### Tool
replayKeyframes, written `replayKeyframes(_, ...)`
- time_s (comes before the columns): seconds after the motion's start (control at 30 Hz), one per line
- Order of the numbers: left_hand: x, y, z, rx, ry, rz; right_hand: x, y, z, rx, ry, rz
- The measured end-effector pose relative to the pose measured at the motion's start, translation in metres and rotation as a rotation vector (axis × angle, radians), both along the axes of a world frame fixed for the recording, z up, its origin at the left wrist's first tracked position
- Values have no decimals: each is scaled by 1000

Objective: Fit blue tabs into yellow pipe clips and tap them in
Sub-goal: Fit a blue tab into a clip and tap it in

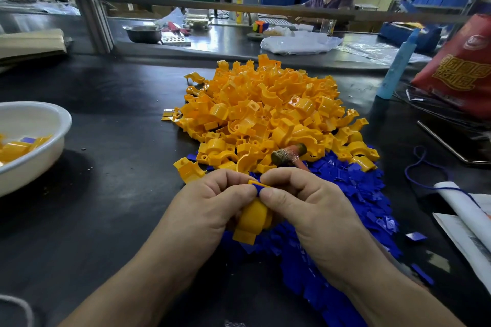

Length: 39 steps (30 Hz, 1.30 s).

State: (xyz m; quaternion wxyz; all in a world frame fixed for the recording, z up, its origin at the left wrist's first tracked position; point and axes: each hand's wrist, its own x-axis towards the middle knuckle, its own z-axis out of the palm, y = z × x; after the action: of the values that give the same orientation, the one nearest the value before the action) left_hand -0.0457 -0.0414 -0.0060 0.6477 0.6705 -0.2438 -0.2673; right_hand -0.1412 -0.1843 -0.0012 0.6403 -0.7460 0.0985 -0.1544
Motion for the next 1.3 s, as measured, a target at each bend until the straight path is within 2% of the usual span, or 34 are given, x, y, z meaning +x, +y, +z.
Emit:
replayKeyframes(0.37,-4,0,0,32,-30,16,-4,4,2,-16,-64,25)
replayKeyframes(0.57,-5,0,3,30,-29,21,-4,6,5,-95,-69,-4)
replayKeyframes(0.67,2,10,11,102,-55,-22,-10,4,11,-379,-26,-105)
replayKeyframes(0.8,20,34,20,360,-217,-27,-28,-23,31,-839,39,-337)
replayKeyframes(0.9,30,51,16,547,-322,56,-43,-46,38,-1126,261,-423)
replayKeyframes(0.97,31,57,11,609,-350,125,-53,-55,32,-1272,475,-415)
replayKeyframes(1.07,32,60,2,669,-417,192,-63,-60,14,-1305,661,-355)
replayKeyframes(1.17,30,61,2,782,-515,187,-65,-58,6,-1239,635,-362)
replayKeyframes(1.3,24,67,1,1002,-684,192,-61,-52,2,-1263,609,-346)
